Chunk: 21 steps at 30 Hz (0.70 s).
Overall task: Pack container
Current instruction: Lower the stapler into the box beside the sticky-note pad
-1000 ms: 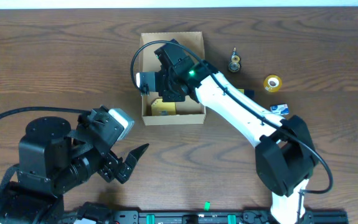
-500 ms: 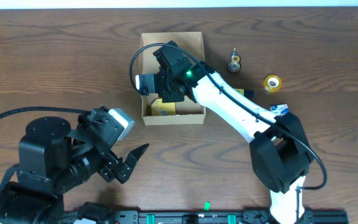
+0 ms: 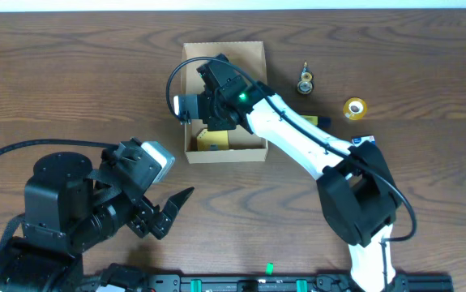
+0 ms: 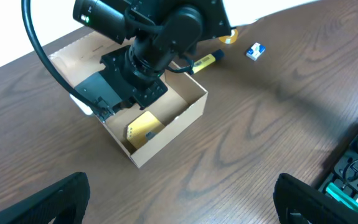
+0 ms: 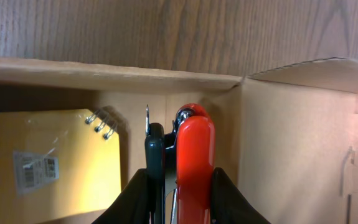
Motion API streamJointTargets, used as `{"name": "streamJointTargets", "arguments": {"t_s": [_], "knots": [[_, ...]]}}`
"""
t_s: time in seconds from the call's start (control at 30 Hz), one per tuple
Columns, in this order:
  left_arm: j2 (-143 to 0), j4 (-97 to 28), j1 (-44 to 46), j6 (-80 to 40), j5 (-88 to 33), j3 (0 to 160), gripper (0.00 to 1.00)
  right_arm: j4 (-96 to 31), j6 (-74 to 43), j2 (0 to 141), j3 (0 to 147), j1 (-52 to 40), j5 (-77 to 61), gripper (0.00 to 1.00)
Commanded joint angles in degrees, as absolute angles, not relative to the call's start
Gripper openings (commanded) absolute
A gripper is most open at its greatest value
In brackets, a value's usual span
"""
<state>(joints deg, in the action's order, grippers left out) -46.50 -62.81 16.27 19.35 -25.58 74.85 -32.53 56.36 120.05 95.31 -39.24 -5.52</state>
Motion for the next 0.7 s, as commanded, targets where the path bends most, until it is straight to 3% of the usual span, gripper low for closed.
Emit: {"name": "streamJointTargets", "arguments": {"t_s": [0.0, 0.67], "knots": [[-46.48, -62.85, 16.14, 19.73, -26.41, 75.92, 0.95, -31.46, 57.06, 121.08, 96.20, -39.99, -5.78, 0.01], [-46.48, -62.85, 16.14, 19.73, -26.44, 75.92, 0.95, -30.85, 57.06, 122.28, 96.20, -40.05, -8.80, 0.01]]}}
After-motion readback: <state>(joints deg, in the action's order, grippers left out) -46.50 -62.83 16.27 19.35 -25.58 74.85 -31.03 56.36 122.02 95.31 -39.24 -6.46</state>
